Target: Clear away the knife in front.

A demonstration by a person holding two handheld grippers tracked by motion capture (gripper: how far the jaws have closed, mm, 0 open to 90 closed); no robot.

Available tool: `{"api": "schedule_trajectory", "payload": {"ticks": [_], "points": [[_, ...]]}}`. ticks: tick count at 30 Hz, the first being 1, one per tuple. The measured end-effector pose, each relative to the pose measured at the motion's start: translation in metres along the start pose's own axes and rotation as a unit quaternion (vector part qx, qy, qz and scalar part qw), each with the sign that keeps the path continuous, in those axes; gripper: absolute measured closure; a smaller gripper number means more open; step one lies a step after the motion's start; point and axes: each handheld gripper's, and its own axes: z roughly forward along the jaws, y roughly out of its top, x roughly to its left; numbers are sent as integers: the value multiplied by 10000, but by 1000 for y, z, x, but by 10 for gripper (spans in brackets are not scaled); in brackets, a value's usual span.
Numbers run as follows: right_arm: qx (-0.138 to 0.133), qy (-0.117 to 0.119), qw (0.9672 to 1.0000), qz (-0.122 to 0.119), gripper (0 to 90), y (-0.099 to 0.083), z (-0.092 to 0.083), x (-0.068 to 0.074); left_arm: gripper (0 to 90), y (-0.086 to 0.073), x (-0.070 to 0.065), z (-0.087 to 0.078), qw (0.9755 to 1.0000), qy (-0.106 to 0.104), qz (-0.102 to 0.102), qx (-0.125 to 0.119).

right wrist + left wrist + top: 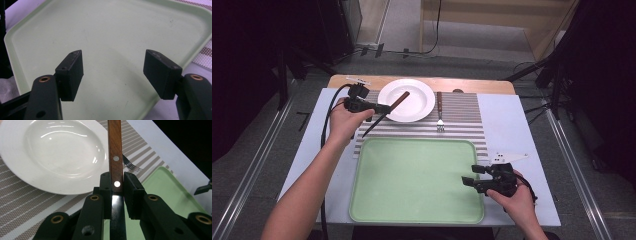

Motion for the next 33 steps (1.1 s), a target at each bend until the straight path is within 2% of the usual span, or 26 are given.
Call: {"api": "schedule_trajectory", "payload": {"ticks": [8, 14, 17, 22, 23, 27, 33], "points": [[53, 0, 10000, -18, 315, 0, 1, 0, 775, -12, -13, -1, 9998, -21, 180, 22], [59, 12, 10000, -33, 315, 0, 2, 2, 775, -22, -21, -1, 9994, -241, 230, 51], [40, 15, 10000, -44, 315, 0, 2, 2, 775, -27, -25, -2, 9991, -360, 220, -18], [37, 20, 10000, -58, 315, 0, 2, 2, 775, -34, -31, -2, 9988, -370, 326, 39], [39, 19, 10000, -58, 315, 0, 2, 2, 775, -35, -32, -1, 9989, -338, 330, 37], [46, 13, 10000, -55, 315, 0, 2, 3, 775, -41, -33, 0, 9982, -564, 204, 6], [62, 17, 10000, -54, 315, 0, 3, 3, 775, -51, -36, 0, 9983, -546, 217, 16]]}}
